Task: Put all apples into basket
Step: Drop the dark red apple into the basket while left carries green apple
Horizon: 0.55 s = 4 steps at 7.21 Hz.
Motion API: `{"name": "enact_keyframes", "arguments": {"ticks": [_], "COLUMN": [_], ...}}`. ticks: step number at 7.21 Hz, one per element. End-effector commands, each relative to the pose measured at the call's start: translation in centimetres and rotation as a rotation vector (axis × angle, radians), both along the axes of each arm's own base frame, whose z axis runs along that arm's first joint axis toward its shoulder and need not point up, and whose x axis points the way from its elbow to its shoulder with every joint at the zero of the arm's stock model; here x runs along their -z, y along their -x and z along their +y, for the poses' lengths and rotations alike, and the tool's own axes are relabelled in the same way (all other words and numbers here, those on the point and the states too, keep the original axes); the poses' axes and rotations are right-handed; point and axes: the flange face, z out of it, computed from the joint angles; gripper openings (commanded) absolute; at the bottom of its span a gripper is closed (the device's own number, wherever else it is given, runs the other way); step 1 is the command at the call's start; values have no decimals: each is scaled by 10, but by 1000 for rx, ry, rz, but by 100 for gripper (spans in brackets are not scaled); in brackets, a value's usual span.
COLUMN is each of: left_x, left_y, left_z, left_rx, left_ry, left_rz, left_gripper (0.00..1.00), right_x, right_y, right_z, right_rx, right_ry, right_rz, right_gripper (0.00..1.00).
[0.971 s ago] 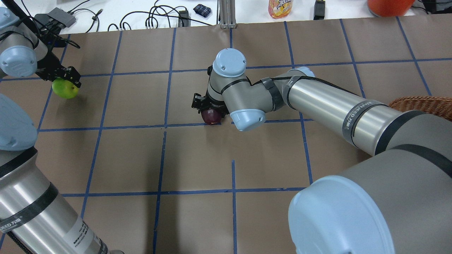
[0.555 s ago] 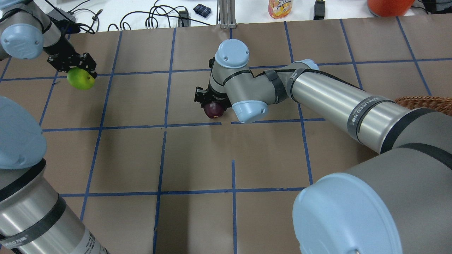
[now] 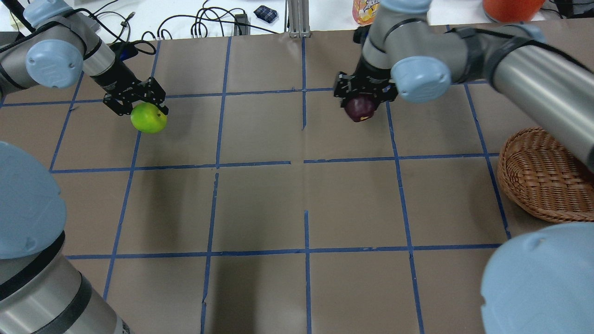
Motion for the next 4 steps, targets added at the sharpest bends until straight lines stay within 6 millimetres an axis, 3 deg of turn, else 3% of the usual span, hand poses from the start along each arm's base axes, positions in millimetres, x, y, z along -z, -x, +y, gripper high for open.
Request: {"name": "enact_keyframes", "arguments": {"ticks": [1,2,3,4], "left_x": [7,13,20,29], "left_y": [77,105,119,120], "left_z": [11,15,21,21], "left_rx": [-34,-45,-72,-79], "left_ry": [-28,-25,-24,9], "left_rz": [-25,-39,-47,-51], "left_gripper": [0,0,0,0], "right_x": [-43,-40,-34,-16], "right_y": [162,223,286,338], "right_z": [6,12,26,47], "right_rx": [-131,-186,-197,-265], "right_ry": [18,0,-25,-47], "right_rz": [181,214,198,179], "right_gripper": [39,40,40,40]}}
